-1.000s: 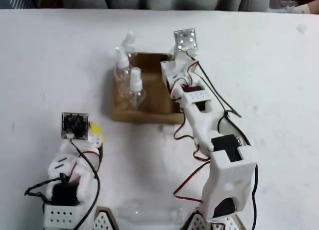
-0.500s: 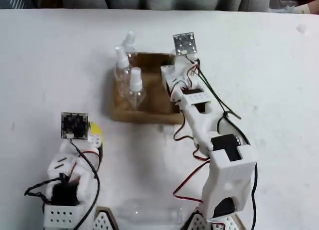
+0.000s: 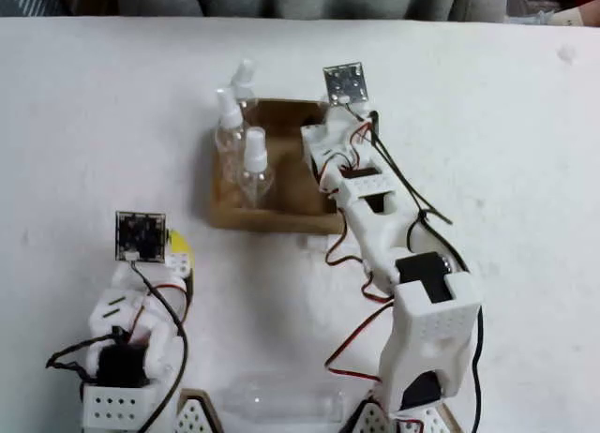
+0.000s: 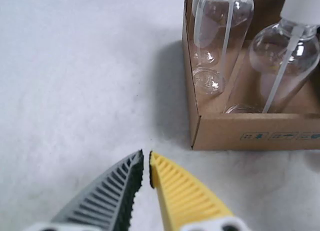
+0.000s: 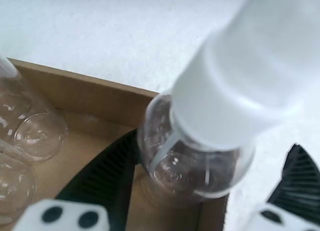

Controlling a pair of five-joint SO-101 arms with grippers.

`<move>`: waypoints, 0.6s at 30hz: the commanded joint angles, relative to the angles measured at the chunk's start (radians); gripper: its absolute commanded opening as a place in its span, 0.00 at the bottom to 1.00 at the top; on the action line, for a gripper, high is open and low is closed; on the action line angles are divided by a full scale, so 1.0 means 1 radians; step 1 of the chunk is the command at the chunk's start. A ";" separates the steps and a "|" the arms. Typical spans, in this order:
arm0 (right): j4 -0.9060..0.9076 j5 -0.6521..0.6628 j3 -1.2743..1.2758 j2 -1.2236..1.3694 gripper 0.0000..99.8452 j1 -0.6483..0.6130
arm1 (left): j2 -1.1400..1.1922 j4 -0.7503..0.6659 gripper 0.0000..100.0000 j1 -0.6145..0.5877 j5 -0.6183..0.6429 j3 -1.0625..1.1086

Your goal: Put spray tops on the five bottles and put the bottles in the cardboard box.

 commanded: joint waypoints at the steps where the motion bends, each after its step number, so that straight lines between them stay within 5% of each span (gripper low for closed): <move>1: 0.007 0.012 -0.003 -0.035 0.36 -0.002 | -0.013 -0.031 0.02 -0.012 -0.011 -0.002; 18: 0.124 0.089 -0.003 -0.085 0.36 0.004 | -0.013 -0.031 0.02 -0.012 -0.011 -0.002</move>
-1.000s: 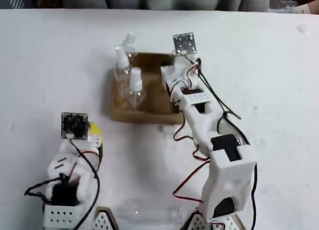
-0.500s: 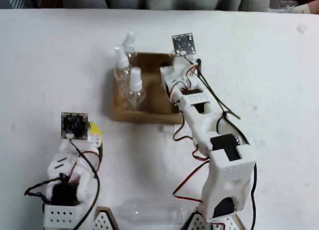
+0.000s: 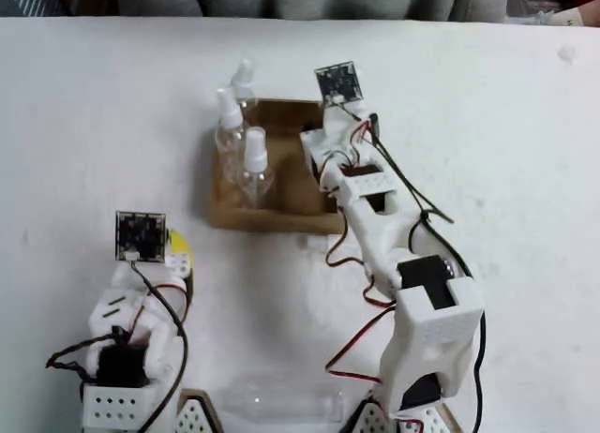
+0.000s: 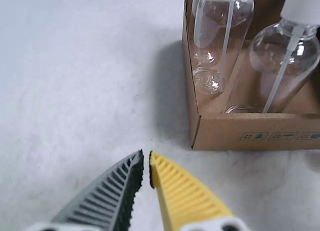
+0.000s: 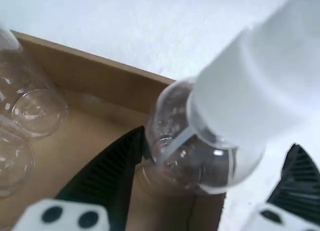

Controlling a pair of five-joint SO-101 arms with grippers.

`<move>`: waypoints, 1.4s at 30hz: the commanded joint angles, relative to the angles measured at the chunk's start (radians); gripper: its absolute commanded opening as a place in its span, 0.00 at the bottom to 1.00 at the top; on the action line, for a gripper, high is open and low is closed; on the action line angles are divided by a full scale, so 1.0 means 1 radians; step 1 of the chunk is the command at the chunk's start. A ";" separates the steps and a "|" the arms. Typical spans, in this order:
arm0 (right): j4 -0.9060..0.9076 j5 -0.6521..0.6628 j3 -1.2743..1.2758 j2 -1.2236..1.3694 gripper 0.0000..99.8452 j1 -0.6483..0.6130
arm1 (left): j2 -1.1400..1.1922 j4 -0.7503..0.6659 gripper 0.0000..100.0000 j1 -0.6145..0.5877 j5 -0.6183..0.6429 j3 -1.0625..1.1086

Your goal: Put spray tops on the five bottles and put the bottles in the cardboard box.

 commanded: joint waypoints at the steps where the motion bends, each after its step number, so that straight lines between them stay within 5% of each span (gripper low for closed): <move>1: 0.016 0.012 -0.003 -0.056 0.36 0.005 | -0.013 -0.031 0.02 -0.012 -0.011 -0.002; 42: 0.015 0.005 0.072 -0.110 0.36 0.004 | -0.013 -0.037 0.02 -0.044 -0.011 -0.002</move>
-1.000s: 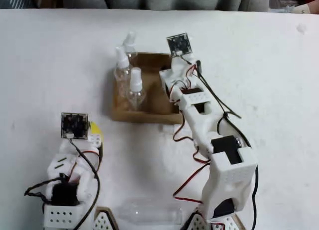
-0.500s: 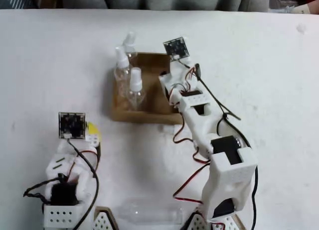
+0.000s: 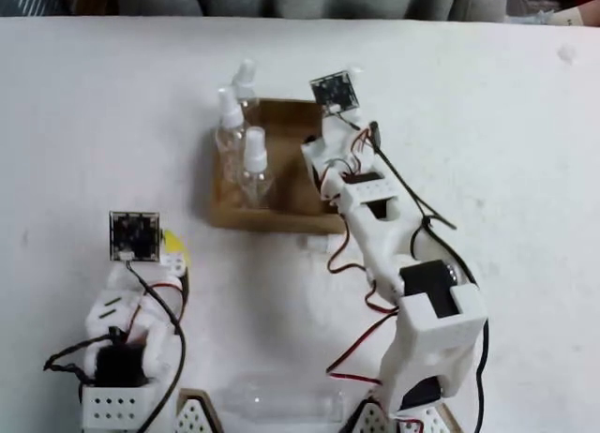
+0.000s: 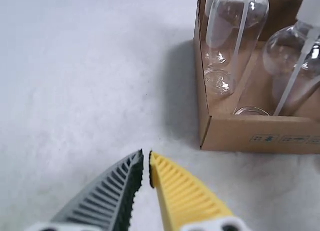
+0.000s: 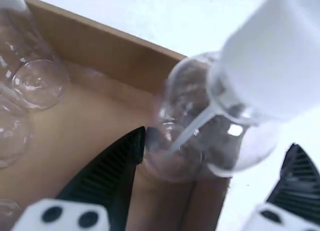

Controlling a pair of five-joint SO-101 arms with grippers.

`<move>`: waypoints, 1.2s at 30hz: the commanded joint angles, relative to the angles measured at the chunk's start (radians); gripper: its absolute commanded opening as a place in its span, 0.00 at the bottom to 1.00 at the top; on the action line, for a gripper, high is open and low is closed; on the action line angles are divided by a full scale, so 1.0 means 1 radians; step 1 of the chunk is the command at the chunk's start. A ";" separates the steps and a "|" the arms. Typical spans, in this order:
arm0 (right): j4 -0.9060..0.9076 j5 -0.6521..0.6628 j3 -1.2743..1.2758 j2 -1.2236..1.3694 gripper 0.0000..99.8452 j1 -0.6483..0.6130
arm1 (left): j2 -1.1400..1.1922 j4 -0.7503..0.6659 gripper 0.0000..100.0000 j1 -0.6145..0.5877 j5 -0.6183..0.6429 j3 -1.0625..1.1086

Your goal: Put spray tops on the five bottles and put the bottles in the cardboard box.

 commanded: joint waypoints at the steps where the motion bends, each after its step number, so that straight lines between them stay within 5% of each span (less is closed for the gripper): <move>1: 0.013 -0.041 -0.006 -0.062 0.36 0.004 | -0.013 -0.037 0.02 -0.008 -0.011 -0.002; 36: 0.018 -0.049 0.057 -0.182 0.36 -0.007 | -0.013 -0.038 0.02 -0.008 -0.011 -0.002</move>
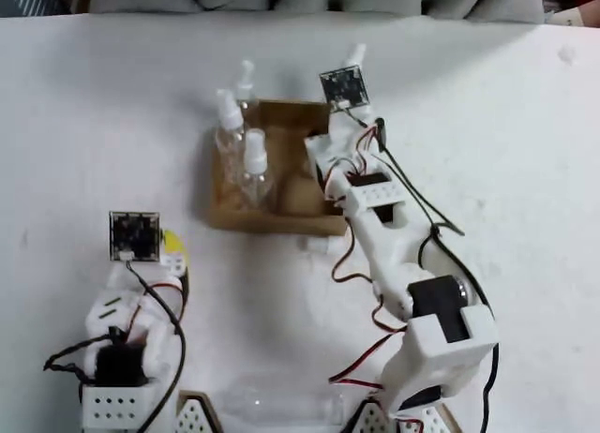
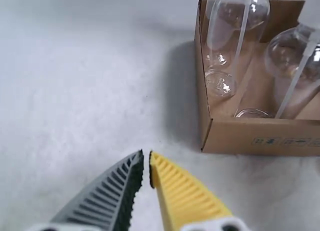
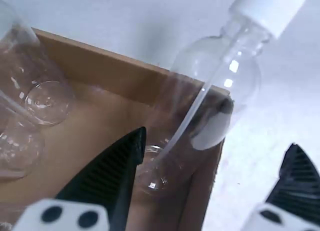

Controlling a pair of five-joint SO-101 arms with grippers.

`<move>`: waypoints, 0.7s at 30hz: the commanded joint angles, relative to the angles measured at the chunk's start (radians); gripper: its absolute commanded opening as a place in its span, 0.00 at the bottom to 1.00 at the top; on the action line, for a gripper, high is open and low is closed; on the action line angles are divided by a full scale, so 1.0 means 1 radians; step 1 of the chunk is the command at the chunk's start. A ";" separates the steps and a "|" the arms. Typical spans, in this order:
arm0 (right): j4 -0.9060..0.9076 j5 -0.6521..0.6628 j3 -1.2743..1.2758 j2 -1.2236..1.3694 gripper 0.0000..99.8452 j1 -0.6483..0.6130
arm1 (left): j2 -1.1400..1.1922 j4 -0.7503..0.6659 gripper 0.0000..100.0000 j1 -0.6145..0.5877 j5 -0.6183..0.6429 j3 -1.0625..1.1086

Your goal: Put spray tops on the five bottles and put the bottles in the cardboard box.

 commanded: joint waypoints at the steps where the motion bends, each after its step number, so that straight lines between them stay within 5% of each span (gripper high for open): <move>1: 0.001 -0.011 -0.003 -0.059 0.36 -0.008 | -0.013 -0.038 0.02 -0.008 -0.011 -0.002; 21: -0.004 -0.009 0.077 -0.166 0.36 -0.013 | -0.013 -0.035 0.02 -0.008 -0.011 -0.002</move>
